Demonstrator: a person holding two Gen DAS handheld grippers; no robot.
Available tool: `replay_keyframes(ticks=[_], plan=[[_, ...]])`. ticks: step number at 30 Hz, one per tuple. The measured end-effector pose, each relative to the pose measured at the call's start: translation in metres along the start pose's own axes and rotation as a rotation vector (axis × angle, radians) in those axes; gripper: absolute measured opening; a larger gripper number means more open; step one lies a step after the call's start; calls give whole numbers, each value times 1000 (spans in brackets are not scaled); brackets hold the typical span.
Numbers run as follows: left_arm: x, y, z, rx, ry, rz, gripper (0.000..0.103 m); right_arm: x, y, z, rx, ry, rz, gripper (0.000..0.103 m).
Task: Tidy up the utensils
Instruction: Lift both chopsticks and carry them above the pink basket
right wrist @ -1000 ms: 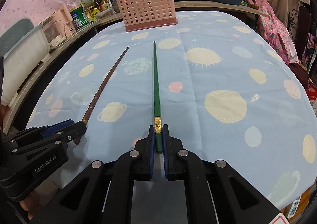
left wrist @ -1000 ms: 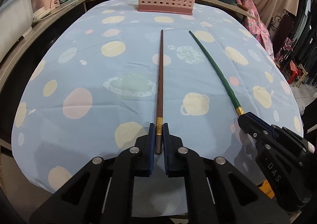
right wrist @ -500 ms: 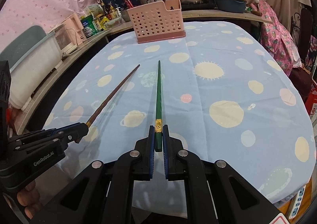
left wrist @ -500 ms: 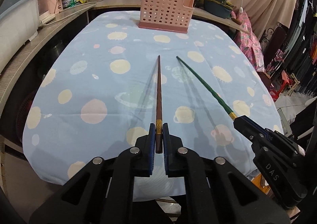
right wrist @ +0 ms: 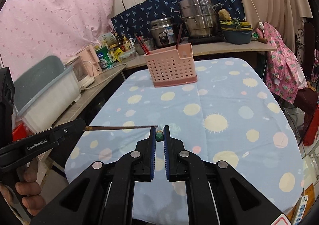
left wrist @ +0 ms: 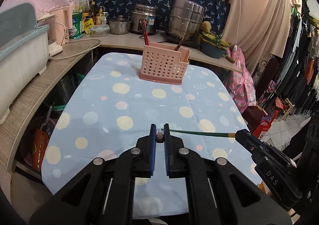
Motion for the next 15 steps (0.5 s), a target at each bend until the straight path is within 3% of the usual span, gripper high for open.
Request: replay_keyframes(ticks=[7,15], plan=[[42,-6,3,19,-83,-11,7,40,-7,-3,4,-49,-8,7],[86,-11,-9,19,-122,-11,7,77,-19,-22,30,-73,-38,7]])
Point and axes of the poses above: each gripper's, at about its wrist camera, not at the fingertips, and z roughly against the way its jaws point, y to its left, x to its top, the point moved 6 cm from there along -z, roughly the way its jaws point, and after that the axes turned 9 degrees about z, right-handed, at the moved point
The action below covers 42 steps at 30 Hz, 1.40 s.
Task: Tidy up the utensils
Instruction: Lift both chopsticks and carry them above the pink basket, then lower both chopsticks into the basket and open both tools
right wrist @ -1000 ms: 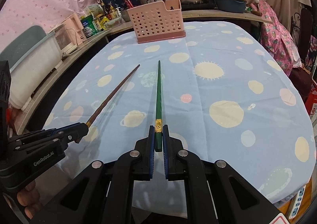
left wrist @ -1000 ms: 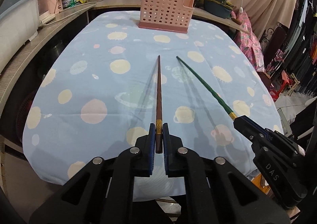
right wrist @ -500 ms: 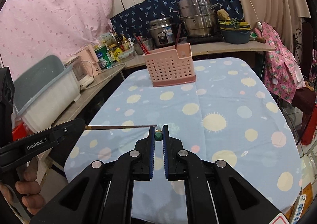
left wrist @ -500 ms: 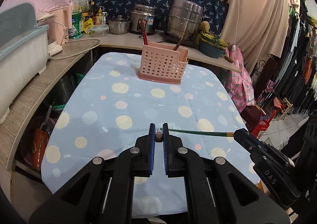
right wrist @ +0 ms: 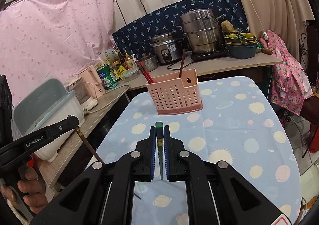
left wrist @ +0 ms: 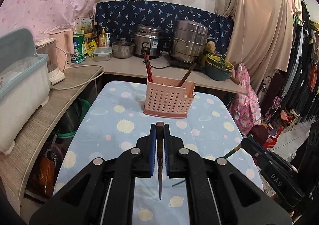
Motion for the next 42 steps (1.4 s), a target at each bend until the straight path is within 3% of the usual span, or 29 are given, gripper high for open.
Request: replay_keyframes(ticks=[11,21,27,35,42], plan=[[87,-15,-28,-28,-79,26,7,86,-17,-25,21,-98,-2,7],[184,-37,-56,-34,-233,52,7,186,-33,-63,-18,-231,20,7],[220,-40,-83,-21,-302,76,7,227,-44,-91,-36,-281,12,7],[227,-31,-136,14,-287,99,7,249,-57,-134,-64,-297,14,7],[213,-22,-179,31,-236,92,7,227,-68,-182,-59,-219,-4,7]])
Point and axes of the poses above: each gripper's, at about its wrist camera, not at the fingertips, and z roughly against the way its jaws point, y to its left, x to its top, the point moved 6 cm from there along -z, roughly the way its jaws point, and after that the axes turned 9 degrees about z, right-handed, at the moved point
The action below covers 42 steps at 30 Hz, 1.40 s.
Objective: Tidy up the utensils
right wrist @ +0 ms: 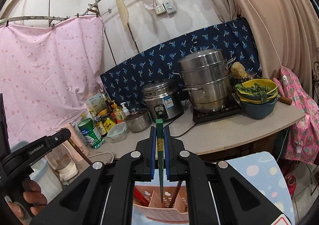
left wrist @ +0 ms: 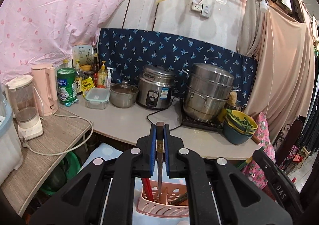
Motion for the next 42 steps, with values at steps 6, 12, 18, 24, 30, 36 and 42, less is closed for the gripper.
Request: replay_keyframes(ticks=[6,12,18,24,30,36,42], plan=[[-21,9,-25,-22,64,28,7,-33,-2,-26,16,76,-6,7],[-36,17,-32,-5,100,23,19,-49,6,-33,34,114,30,10],[-42,14,-16,16,80,-28,43,-52,6,-19,24,108,35,26],[-50,10,12,42,60,-96,54,-55,9,4,15,107,51,43],[-71,11,45,97,59,-176,68,-71,15,35,1,133,75,55],[-98,19,65,136,122,-213,74,-96,15,64,-21,179,69,60],[-120,29,84,164,153,-233,77,-120,21,89,-50,225,104,62]])
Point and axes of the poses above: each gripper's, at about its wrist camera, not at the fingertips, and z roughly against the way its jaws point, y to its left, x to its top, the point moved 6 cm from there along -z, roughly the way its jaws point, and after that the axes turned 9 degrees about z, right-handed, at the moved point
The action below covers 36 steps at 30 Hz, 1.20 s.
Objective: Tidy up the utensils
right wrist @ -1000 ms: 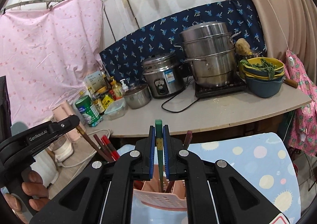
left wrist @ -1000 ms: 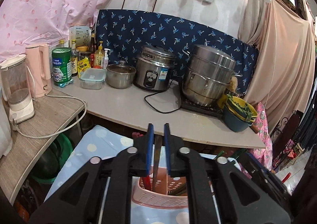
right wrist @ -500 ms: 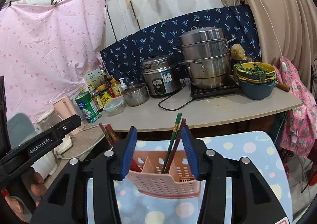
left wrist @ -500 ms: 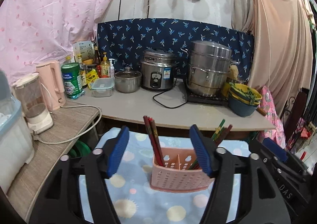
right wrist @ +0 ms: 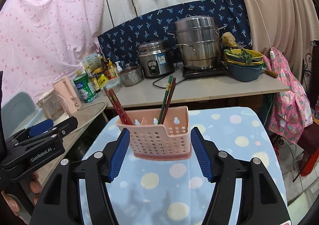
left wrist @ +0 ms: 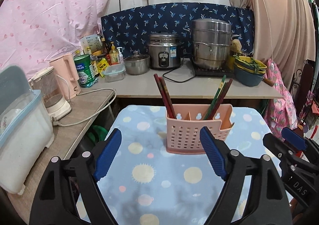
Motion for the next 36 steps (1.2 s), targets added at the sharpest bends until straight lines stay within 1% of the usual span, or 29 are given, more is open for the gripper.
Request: replay_keyframes(ticks=[7,13,17,20,28,36], plan=[[-30,4,10,3,42,-6,77,-27,14,17,-24,42,38,62],[-58,10,16,3,92,5,77,-46,20,25,-30,76,31,62],[-70,15,20,0,108,15,77,-58,22,30,-28,96,6,62],[-80,19,23,-3,120,27,78,-66,23,35,-42,101,4,62],[-105,27,27,3,159,48,82,-89,29,41,-73,123,17,62],[-125,31,29,23,180,39,86,-111,34,44,-70,160,17,62]])
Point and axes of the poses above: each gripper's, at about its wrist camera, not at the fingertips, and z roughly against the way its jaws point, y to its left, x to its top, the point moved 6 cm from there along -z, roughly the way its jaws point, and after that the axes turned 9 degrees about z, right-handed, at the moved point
